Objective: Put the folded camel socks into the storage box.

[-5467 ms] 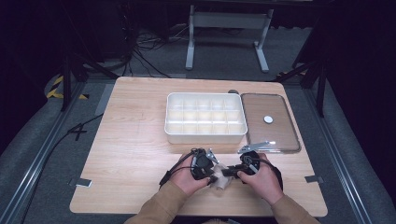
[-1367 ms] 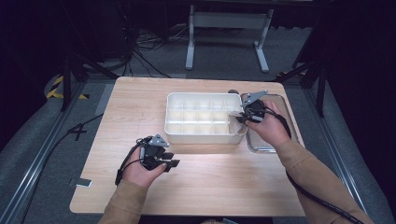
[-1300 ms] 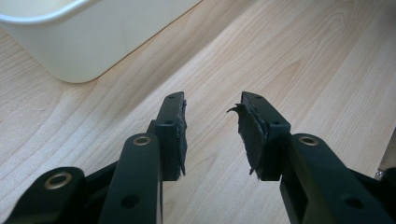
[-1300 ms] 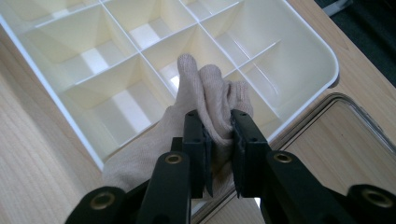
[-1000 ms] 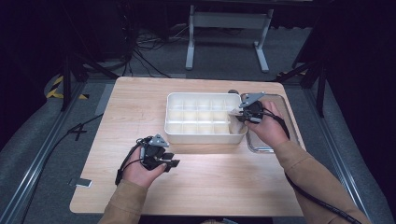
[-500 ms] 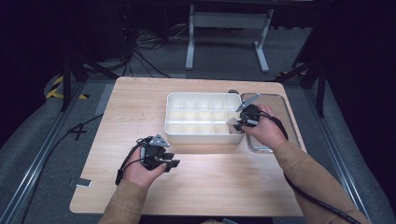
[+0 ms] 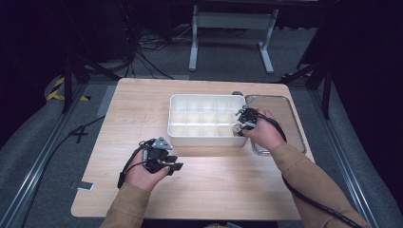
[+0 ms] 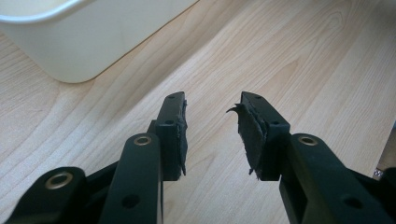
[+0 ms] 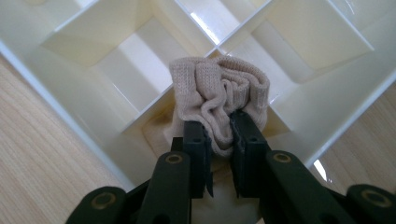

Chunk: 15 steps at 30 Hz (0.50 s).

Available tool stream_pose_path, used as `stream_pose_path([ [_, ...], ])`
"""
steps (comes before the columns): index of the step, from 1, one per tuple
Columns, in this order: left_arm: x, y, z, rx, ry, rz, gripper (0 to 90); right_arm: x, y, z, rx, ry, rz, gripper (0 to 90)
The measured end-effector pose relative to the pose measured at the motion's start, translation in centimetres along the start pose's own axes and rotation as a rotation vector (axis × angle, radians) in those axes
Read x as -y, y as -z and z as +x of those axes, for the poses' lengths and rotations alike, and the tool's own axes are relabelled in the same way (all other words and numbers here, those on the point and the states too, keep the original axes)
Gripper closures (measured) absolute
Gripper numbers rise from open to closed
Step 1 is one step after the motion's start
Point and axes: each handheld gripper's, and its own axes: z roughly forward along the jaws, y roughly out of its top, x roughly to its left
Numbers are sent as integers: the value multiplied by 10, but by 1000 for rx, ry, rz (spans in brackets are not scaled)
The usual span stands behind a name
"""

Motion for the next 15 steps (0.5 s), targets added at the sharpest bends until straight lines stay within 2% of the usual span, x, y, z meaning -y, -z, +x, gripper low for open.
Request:
stream_pose_path([
  [6,0,-1,0,2,-8,7,621,-5,-4,3,12,3,40,781],
  [12,0,-2,0,3,-4,8,621,-10,-10,-1,-13,-4,80,781],
  [13,0,-2,0,4,-5,9,621,-11,-11,-1,-20,-22,87,781],
  [15,0,-2,0,5,-3,7,621,-12,-13,-1,-22,-24,95,780],
])
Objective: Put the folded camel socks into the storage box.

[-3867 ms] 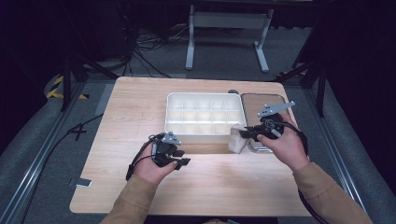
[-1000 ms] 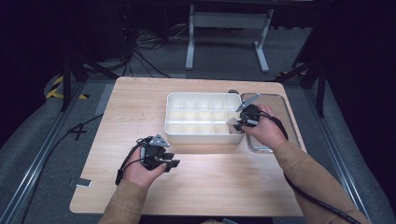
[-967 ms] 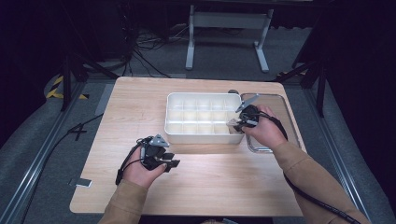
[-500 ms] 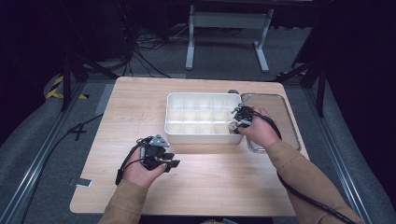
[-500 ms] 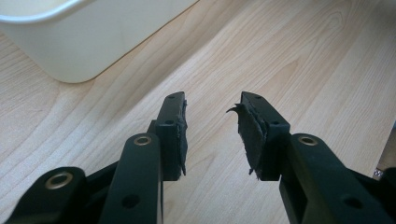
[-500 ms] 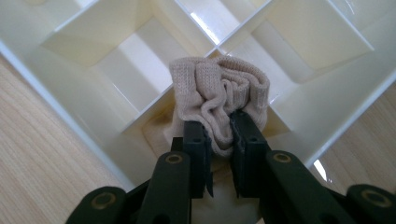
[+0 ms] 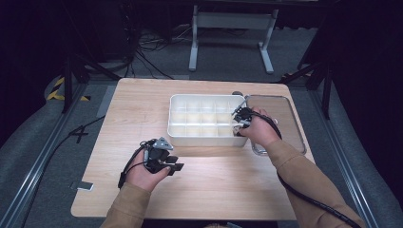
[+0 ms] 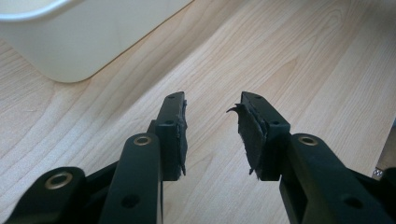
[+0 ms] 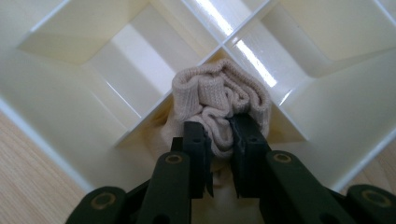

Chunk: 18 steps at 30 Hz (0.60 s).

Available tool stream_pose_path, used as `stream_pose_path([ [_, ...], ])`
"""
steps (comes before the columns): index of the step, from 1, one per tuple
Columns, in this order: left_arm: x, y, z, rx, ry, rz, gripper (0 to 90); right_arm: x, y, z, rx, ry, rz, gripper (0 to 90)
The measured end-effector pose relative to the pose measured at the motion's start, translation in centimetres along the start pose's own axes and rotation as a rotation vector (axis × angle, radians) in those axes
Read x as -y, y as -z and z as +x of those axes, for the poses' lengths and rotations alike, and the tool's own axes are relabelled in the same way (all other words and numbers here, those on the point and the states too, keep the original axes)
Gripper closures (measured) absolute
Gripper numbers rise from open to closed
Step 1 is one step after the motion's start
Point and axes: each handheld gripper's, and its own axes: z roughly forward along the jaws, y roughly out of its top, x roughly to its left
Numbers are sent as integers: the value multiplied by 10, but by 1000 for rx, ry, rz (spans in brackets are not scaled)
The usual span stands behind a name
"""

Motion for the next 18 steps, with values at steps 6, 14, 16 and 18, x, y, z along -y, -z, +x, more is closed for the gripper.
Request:
stream_pose_path([
  [6,0,1,0,4,9,-6,616,2,4,0,-8,17,-22,749],
  [14,-3,-1,1,5,0,-3,614,11,23,-3,-44,-47,-113,618],
  [16,-4,-1,1,10,-6,-3,614,13,27,-4,-55,-54,-129,600],
  [18,-5,-2,0,11,-5,-4,613,17,36,-4,-68,-78,-195,589],
])
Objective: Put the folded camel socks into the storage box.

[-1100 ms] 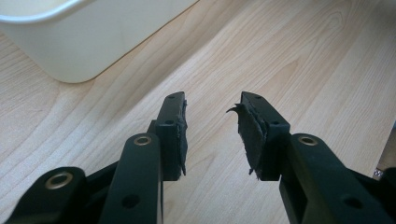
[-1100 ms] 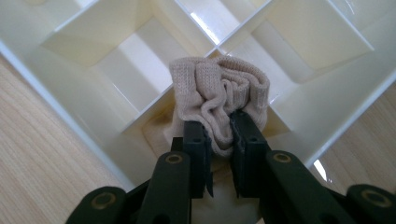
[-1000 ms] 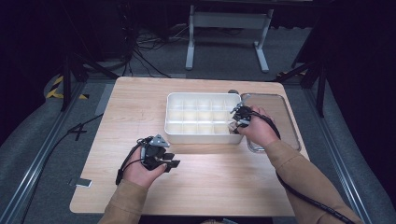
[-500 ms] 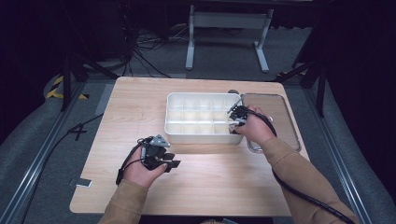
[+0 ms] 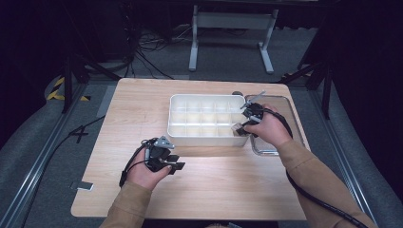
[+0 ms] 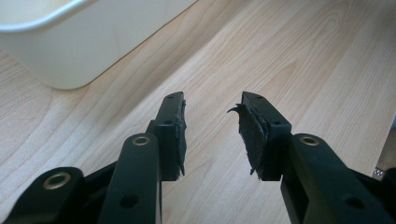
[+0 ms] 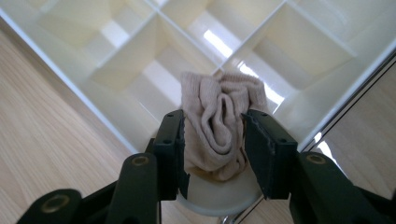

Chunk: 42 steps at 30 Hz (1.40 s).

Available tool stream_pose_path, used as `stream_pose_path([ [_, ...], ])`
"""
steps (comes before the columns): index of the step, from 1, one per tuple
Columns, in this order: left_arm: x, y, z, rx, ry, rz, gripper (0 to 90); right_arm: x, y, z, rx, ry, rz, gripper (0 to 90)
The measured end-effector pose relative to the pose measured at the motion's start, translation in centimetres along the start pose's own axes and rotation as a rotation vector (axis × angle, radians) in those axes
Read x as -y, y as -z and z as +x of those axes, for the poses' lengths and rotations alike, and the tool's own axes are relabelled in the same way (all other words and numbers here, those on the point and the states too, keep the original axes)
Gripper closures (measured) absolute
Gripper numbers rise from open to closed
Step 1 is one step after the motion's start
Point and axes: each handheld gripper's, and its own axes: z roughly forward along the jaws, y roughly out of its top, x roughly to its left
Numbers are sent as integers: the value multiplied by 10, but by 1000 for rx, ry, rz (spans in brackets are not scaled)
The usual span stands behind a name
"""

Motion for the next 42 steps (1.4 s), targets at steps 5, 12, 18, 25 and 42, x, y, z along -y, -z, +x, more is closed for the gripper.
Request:
stream_pose_path([
  [5,-2,-1,1,1,-3,-7,609,9,22,3,-16,7,-119,553],
  [12,-3,0,4,0,5,-14,599,32,53,6,-48,2,-245,537],
  [18,-4,2,5,-2,4,-18,589,54,70,7,-51,21,-294,503],
  [25,-2,9,3,8,-11,-33,585,82,81,12,-81,73,-358,470],
  [42,16,23,8,3,-21,-10,572,129,71,30,-145,112,-394,398],
])
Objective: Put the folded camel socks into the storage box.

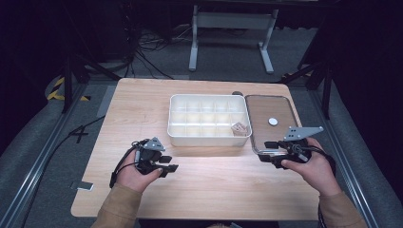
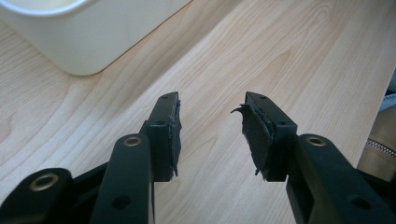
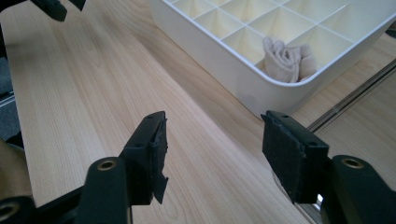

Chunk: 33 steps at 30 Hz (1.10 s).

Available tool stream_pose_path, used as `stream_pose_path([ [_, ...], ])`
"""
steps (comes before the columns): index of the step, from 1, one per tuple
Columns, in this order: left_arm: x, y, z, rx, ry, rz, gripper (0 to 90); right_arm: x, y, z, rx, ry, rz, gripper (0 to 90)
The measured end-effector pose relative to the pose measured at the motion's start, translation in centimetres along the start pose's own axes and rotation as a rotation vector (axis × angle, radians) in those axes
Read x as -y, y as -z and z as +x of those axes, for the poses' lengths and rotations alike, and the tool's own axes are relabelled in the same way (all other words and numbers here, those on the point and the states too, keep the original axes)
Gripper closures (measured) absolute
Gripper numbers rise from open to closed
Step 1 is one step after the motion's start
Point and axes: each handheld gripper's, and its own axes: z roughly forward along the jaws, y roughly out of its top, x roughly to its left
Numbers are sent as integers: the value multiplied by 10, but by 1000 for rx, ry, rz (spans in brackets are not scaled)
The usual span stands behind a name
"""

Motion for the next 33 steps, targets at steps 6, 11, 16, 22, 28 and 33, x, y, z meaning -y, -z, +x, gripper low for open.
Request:
stream_pose_path([
  [6,3,4,0,4,13,2,569,3,-9,8,-6,29,54,376],
  [11,4,3,2,-3,-3,31,563,10,-26,15,-33,34,100,374],
  [16,8,2,8,-17,14,50,563,19,-48,18,-44,47,167,371],
  [22,9,-1,11,-18,13,61,560,26,-61,24,-52,69,175,370],
  [28,13,-5,15,-30,-1,73,557,34,-71,27,-68,95,171,370],
  [33,16,-10,18,-32,10,85,549,41,-76,30,-75,105,107,370],
])
